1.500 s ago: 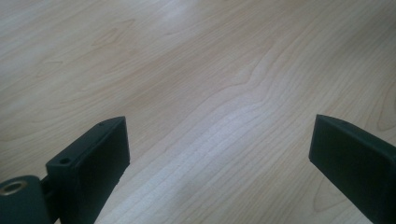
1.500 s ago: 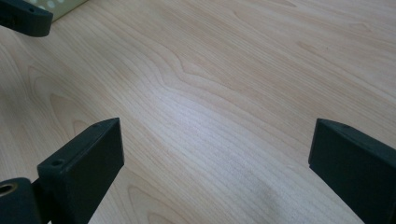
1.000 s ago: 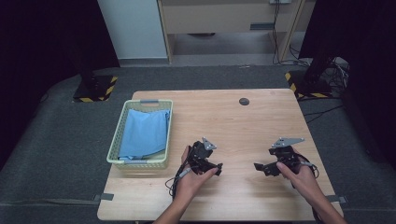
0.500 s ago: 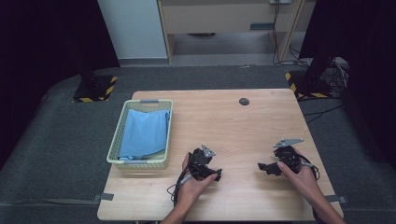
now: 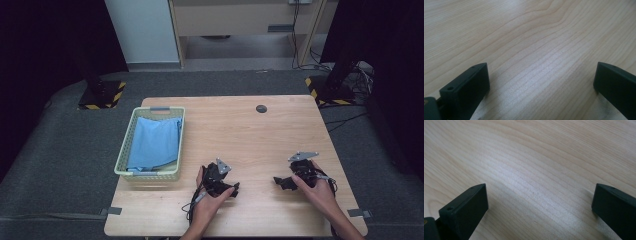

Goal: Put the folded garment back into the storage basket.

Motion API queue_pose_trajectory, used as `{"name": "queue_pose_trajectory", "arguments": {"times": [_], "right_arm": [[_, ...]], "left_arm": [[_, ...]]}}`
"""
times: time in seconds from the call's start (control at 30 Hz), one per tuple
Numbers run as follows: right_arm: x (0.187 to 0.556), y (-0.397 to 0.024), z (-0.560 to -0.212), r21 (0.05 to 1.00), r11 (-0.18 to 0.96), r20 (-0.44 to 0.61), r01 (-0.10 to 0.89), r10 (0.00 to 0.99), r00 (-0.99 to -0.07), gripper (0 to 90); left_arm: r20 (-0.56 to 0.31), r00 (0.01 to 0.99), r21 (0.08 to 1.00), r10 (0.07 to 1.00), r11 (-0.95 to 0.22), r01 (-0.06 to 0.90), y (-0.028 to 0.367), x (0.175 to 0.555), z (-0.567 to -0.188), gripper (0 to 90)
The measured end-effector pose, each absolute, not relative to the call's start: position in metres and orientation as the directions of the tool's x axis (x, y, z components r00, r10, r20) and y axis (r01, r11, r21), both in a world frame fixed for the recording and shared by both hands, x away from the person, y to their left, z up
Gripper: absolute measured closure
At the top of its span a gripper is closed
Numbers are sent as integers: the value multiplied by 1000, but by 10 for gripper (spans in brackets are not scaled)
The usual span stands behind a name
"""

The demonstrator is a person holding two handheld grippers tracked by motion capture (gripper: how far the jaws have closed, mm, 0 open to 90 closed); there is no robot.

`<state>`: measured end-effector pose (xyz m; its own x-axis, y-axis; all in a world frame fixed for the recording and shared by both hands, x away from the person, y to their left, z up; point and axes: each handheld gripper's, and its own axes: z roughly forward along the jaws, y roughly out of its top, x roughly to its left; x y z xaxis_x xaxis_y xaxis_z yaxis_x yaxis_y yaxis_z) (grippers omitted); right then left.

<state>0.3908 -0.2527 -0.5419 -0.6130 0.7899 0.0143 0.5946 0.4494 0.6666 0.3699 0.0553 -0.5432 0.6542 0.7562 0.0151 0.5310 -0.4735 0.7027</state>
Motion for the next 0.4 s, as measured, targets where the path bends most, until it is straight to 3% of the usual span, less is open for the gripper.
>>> {"name": "queue_pose_trajectory", "arguments": {"times": [0.4], "right_arm": [[372,-266,-549,723,430,3,541,781,-625,6]], "left_arm": [[14,629,705,777,-454,545,53,366,-544,0]]}}
